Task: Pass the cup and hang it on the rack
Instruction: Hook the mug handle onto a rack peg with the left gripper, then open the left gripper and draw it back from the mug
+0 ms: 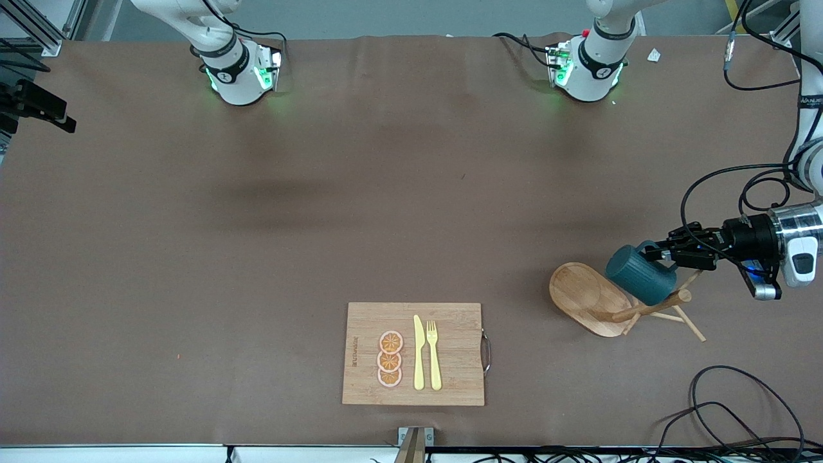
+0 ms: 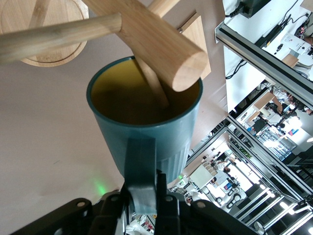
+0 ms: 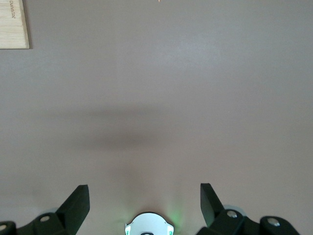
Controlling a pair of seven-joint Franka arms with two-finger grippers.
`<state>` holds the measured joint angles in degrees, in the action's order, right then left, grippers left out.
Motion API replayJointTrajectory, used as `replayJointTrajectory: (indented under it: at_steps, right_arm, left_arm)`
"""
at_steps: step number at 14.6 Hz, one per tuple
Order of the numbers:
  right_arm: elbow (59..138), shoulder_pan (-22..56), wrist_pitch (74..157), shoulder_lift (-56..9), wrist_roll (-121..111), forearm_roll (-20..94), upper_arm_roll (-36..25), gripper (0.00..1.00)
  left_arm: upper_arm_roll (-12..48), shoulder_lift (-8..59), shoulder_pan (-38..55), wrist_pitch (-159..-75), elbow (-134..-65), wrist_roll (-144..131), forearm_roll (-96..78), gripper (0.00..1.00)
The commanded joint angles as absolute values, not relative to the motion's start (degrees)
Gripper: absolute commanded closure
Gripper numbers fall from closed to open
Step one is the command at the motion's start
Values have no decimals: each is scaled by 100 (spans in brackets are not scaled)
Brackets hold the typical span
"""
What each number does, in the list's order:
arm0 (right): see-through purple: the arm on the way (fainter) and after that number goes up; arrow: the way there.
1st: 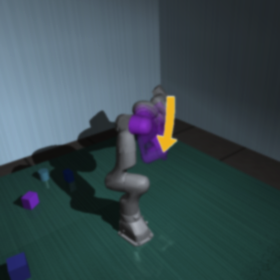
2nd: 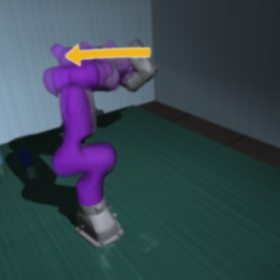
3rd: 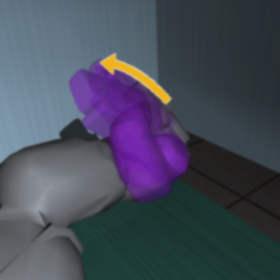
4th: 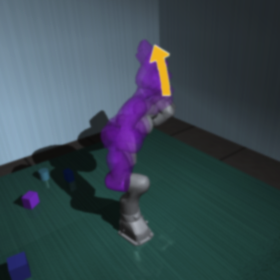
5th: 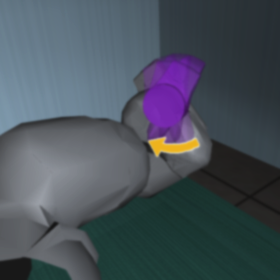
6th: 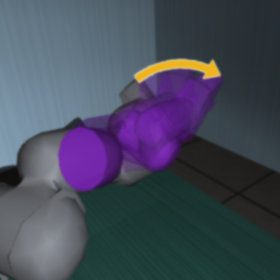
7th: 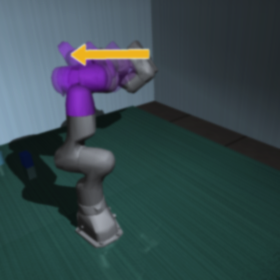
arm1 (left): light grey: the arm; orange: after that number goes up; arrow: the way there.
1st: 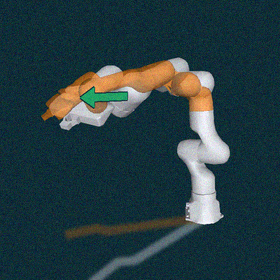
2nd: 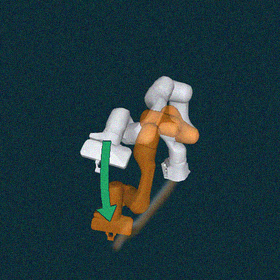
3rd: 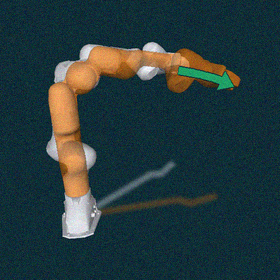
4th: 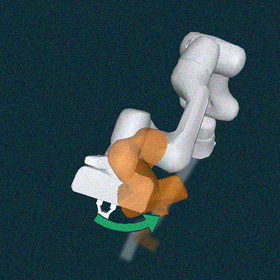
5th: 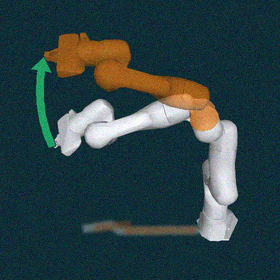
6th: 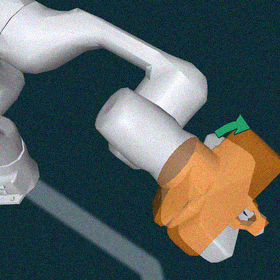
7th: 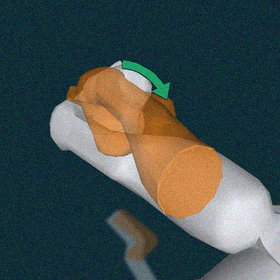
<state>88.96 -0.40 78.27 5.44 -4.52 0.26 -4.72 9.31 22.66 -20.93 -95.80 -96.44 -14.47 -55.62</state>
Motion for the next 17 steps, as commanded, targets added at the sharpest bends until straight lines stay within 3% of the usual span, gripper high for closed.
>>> replayJointTrajectory:
  at_steps: [1, 3, 5, 17]
  right_arm:
    - [9062, -44, 7893, 703, -396, 79, -457, 0]
    - [9062, -35, 7901, 703, -387, 79, -457, 0]
    - [9062, -35, 7901, 703, -387, 79, -457, 0]
    - [9062, -35, 7884, 703, -387, 79, -457, 0]
  left_arm:
    - [967, 2267, -2171, -9510, -9712, -1301, -5792, 77]
    - [967, 2320, -2180, -9510, -9694, -1301, -5836, 49]
    - [967, 2347, -2180, -9510, -9686, -1292, -5827, 0]
    - [949, 2277, -2171, -9440, -9484, -1537, -5731, 0]
